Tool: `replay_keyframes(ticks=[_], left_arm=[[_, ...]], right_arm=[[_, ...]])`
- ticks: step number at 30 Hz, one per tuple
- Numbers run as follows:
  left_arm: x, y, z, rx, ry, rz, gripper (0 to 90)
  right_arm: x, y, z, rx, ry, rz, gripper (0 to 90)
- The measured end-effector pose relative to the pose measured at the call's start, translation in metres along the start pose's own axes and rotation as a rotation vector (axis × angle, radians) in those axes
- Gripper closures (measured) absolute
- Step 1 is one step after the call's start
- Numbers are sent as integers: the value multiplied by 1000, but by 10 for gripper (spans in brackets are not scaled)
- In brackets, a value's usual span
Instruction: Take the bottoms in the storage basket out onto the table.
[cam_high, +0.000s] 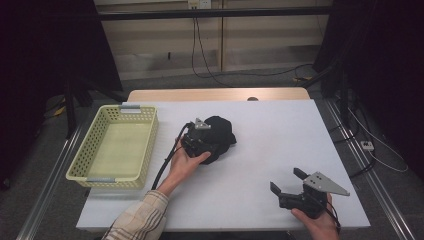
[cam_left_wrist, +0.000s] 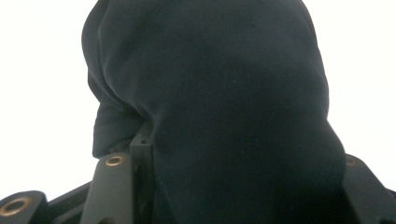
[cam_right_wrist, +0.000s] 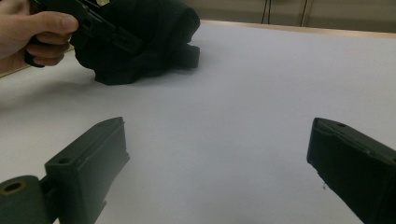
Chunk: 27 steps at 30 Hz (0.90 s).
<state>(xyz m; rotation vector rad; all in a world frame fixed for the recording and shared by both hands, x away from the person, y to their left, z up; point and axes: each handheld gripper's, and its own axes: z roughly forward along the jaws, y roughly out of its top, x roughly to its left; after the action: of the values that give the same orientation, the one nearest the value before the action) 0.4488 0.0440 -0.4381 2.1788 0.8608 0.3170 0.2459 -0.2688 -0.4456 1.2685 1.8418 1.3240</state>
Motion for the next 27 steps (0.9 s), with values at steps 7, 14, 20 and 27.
replay_keyframes(ticks=[7,14,20,27], left_arm=[[1,-3,5,5,6,11,409],[-1,-7,12,8,14,27,376],[1,-10,14,-4,-2,27,366],[1,-12,17,-10,14,61,348]], right_arm=[[0,0,0,1,-2,0,51],[0,0,0,0,1,1,51],[0,0,-1,-5,4,0,51],[-1,0,-1,-2,4,6,51]])
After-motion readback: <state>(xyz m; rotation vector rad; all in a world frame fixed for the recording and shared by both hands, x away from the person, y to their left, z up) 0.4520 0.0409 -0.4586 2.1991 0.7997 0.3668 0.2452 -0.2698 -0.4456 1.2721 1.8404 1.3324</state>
